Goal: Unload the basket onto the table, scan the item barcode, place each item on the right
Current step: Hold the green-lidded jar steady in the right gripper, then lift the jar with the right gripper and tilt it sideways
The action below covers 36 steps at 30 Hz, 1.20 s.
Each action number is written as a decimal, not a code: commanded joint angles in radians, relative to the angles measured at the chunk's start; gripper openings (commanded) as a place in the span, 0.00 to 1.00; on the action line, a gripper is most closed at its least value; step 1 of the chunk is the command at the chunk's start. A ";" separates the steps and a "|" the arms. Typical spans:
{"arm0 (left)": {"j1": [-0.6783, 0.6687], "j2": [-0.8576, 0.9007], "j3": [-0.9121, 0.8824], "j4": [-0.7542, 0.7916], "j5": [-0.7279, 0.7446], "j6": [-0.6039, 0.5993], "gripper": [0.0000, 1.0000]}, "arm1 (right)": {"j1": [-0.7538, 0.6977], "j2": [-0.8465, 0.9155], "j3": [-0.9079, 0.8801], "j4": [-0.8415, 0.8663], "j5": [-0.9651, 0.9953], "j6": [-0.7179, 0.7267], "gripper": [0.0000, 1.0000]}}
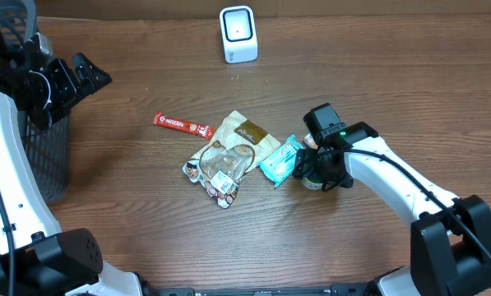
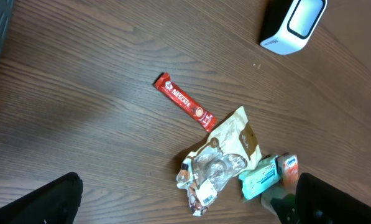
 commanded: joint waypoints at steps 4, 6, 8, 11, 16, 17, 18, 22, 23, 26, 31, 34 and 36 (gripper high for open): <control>-0.004 0.005 -0.003 0.002 0.000 -0.006 1.00 | 0.003 0.002 -0.007 0.014 0.043 0.003 0.85; -0.004 0.005 -0.003 0.002 0.001 -0.006 1.00 | 0.003 0.002 -0.007 0.016 0.043 0.003 0.84; -0.004 0.005 -0.003 0.002 0.001 -0.006 1.00 | 0.003 0.002 -0.007 0.015 0.043 0.003 0.84; -0.004 0.005 -0.003 0.002 0.000 -0.006 1.00 | 0.003 0.003 -0.007 0.013 0.043 0.003 0.84; -0.004 0.005 -0.003 0.002 0.000 -0.006 1.00 | 0.003 0.022 -0.007 0.014 0.043 0.004 0.84; -0.004 0.005 -0.003 0.002 0.001 -0.006 1.00 | 0.003 0.031 -0.007 0.014 0.043 0.004 0.84; -0.004 0.005 -0.003 0.002 0.000 -0.006 1.00 | 0.003 0.040 -0.007 0.014 0.043 0.004 0.84; -0.004 0.005 -0.003 0.002 0.001 -0.006 1.00 | 0.003 0.062 -0.007 0.013 0.042 0.004 0.82; -0.004 0.005 -0.003 0.002 0.000 -0.006 1.00 | 0.003 0.063 -0.007 0.013 0.042 0.004 0.82; -0.004 0.005 -0.003 0.002 0.001 -0.006 1.00 | 0.003 0.063 -0.007 0.013 0.042 0.004 0.78; -0.004 0.005 -0.003 0.002 0.000 -0.006 1.00 | 0.003 0.063 -0.007 -0.006 0.043 0.004 0.50; -0.004 0.005 -0.003 0.002 0.000 -0.006 1.00 | -0.006 0.054 0.005 -0.030 0.042 0.005 0.29; -0.004 0.005 -0.003 0.002 0.001 -0.006 1.00 | -0.024 0.031 0.035 -0.068 0.010 0.013 0.24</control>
